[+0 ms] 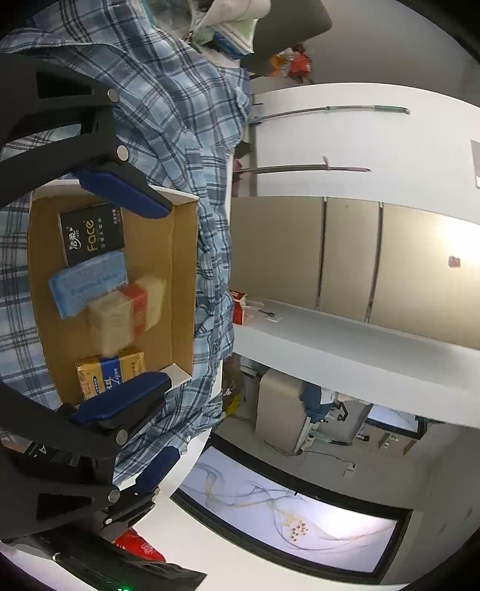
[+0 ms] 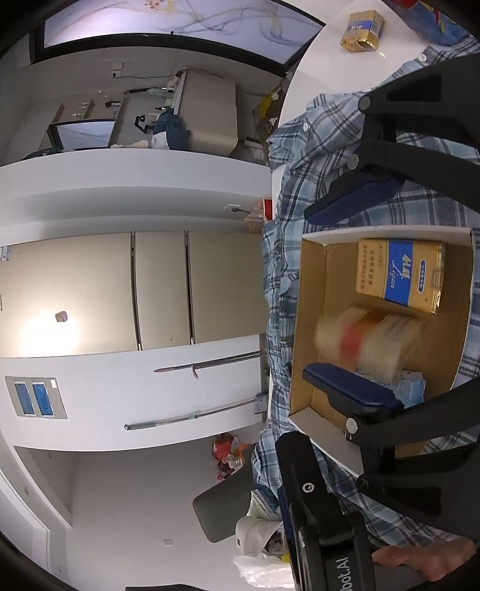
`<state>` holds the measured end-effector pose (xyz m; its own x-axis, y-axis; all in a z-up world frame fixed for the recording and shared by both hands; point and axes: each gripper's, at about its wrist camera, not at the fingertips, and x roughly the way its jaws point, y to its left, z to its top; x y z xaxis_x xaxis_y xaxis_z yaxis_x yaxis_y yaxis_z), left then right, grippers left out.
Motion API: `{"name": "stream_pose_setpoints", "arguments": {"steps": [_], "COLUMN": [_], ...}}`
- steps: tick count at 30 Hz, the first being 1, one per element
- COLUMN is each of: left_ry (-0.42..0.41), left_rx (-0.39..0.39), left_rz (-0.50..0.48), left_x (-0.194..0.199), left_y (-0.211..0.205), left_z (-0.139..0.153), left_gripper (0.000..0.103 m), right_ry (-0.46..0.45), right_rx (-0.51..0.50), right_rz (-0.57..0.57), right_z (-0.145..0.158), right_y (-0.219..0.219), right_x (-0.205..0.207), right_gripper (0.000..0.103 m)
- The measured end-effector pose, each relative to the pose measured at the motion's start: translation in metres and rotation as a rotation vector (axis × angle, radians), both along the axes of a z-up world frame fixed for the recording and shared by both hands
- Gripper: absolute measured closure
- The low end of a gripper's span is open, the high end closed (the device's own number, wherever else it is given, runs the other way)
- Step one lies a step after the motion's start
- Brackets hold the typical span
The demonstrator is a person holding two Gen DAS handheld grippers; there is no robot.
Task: Organize soft objects
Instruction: 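Release the black tissue pack and red pack into the box with both grippers, then move both grippers back toward the items lying on the bed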
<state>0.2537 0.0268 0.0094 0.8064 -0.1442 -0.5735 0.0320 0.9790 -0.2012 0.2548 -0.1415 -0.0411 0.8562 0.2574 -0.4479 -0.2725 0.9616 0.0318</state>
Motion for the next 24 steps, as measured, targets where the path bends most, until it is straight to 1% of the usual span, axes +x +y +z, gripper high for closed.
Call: {"name": "stream_pose_setpoints", "arguments": {"steps": [3,4,6,8,10,12,14,16,18,21,24], "left_ry": [-0.042,-0.07,-0.116,-0.159,-0.202,-0.253,-0.344,-0.389,-0.407,-0.409,-0.405], "left_rx": [0.037,0.046,0.044,0.056,0.076,0.098,0.114,0.12,0.114,0.107,0.092], "left_rz": [0.013,0.03,0.033,0.032,0.037,0.059,0.083,0.093,0.083,0.051,0.054], "left_x": [-0.006,-0.011,-0.018,-0.025,-0.031,-0.039,-0.055,-0.064,-0.07,-0.077,-0.086], "left_y": [-0.005,-0.005,-0.006,-0.009,-0.013,-0.014,-0.016,-0.018,-0.02,-0.025,-0.028], "left_z": [0.006,0.01,0.016,0.022,0.03,0.037,0.047,0.055,0.062,0.071,0.081], "left_gripper": [0.016,0.016,0.016,0.014,0.007,0.0,0.0,0.0,0.0,0.0,0.0], "right_ry": [-0.008,-0.01,-0.016,-0.021,-0.03,-0.044,-0.062,-0.079,-0.093,-0.106,-0.123], "right_rx": [0.01,0.016,0.03,0.042,0.048,0.054,0.063,0.07,0.073,0.082,0.092], "right_rz": [-0.004,-0.007,-0.017,-0.018,-0.024,-0.031,-0.035,-0.038,-0.049,-0.062,-0.069], "right_z": [0.004,0.005,0.009,0.013,0.018,0.022,0.027,0.032,0.038,0.046,0.054], "right_y": [-0.005,-0.007,-0.012,-0.016,-0.022,-0.027,-0.034,-0.041,-0.049,-0.059,-0.066], "right_x": [-0.001,-0.002,-0.004,-0.006,-0.009,-0.013,-0.018,-0.023,-0.026,-0.035,-0.046], "right_gripper": [0.025,0.023,0.019,0.018,0.017,0.013,0.006,0.002,0.001,0.0,0.0]}}
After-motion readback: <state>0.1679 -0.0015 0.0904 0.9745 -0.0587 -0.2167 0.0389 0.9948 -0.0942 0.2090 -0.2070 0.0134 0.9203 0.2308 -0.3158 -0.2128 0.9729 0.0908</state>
